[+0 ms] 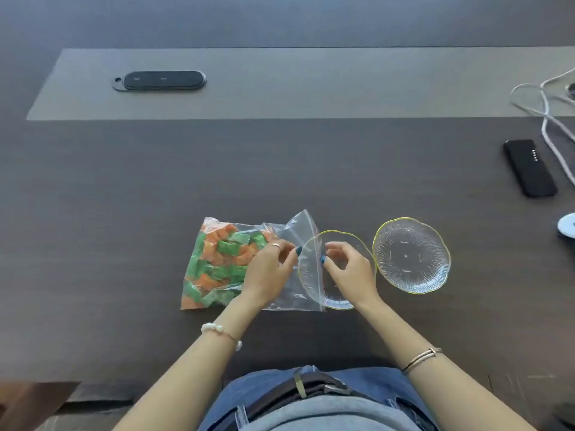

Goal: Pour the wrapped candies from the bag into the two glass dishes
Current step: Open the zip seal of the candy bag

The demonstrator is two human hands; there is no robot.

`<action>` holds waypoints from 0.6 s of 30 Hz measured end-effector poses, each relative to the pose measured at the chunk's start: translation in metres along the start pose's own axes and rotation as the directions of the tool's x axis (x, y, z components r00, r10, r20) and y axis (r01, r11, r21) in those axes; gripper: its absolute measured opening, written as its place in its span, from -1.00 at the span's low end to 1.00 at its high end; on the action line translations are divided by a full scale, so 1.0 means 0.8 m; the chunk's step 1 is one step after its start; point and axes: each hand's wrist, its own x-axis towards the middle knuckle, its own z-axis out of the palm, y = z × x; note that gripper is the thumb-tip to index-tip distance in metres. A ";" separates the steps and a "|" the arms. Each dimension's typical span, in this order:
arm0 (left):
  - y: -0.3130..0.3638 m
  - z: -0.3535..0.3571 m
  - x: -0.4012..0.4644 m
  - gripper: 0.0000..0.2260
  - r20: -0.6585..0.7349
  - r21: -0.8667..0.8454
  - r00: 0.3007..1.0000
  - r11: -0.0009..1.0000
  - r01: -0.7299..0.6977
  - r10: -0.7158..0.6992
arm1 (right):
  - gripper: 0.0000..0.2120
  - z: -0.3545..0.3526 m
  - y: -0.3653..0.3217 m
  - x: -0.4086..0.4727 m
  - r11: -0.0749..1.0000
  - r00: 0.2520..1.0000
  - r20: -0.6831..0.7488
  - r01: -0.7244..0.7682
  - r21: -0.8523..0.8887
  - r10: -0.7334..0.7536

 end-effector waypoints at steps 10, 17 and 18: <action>-0.013 0.038 0.023 -0.88 0.098 -0.110 0.979 0.976 0.190 -0.179 | -0.94 0.007 0.010 0.027 0.898 0.921 0.287 -0.343 0.275 0.264; -0.008 0.027 0.020 -0.85 0.295 -0.523 0.912 0.750 0.404 -0.285 | -0.86 0.016 0.000 0.021 0.912 0.938 0.275 -0.292 0.287 0.214; -0.007 0.025 0.020 -0.86 0.269 -0.500 0.919 0.773 0.390 -0.290 | -0.86 0.019 0.000 0.020 0.929 0.944 0.265 -0.265 0.260 0.196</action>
